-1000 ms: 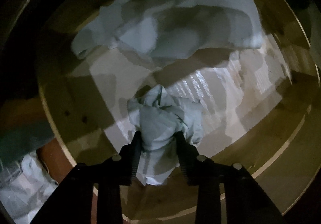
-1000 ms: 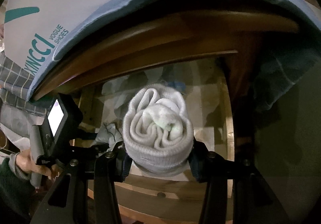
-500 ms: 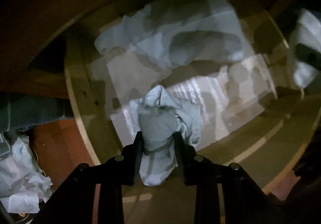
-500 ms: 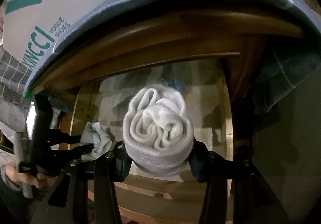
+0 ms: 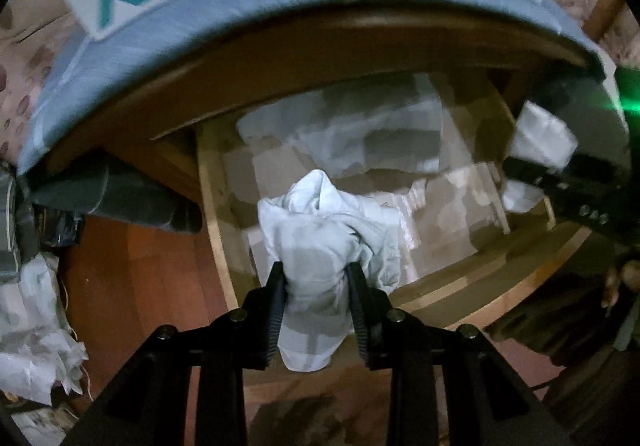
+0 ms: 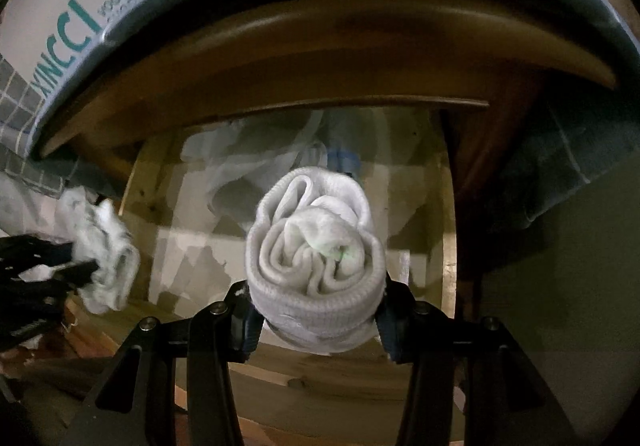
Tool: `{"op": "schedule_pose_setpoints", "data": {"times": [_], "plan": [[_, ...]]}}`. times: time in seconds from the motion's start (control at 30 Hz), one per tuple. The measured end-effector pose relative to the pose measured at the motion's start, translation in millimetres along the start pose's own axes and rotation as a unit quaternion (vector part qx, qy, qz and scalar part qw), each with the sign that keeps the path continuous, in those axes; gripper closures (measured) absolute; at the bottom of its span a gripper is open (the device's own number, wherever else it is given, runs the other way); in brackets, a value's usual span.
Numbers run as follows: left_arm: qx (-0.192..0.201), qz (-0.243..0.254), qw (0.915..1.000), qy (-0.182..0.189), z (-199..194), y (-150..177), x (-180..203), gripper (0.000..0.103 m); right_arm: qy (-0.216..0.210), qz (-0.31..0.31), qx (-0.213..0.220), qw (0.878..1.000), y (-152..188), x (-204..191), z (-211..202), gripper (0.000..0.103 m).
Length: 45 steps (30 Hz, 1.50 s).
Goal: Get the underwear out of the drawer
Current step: 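Lift the light grey underwear out of the drawer with the left tool, then carry the light grey underwear into the white shoe box with the left tool and release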
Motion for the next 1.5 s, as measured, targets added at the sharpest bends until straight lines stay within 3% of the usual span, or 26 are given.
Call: {"op": "schedule_pose_setpoints", "data": {"times": [0.33,0.6,0.83,1.07,1.2,1.33,1.5], "plan": [[0.05,-0.061,0.9968,0.012,-53,2,-8,0.073,0.009,-0.01,-0.007,1.0,1,-3,5,0.058],[0.101,-0.056,0.9931,0.017,-118,-5,-1,0.073,0.003,-0.01,-0.011,1.0,3,-2,5,0.058],[0.176,-0.053,0.9828,0.013,-201,-30,-7,0.073,0.01,-0.022,-0.013,1.0,6,-7,5,0.058],[0.239,-0.064,0.969,0.002,-267,-78,-17,0.073,0.01,-0.025,-0.014,1.0,7,-7,6,0.058],[0.255,-0.06,0.9649,-0.02,-277,-109,-20,0.073,0.01,-0.031,-0.012,0.999,7,-10,6,0.058],[0.251,-0.063,0.9648,-0.049,-263,-148,-30,0.073,0.006,-0.029,-0.013,0.999,6,-9,6,0.058],[0.246,-0.078,0.9646,-0.054,-240,-188,-45,0.073,0.003,-0.029,-0.014,0.999,6,-9,5,0.058]]}}
Point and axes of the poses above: each gripper's, at about its wrist camera, not at the fingertips, and z roughly the way its jaws point, x to its right, y to its underside, the point moved 2 cm from there along z, roughly the way its jaws point, and after that the axes turned 3 degrees about x, right-handed, at the moved point
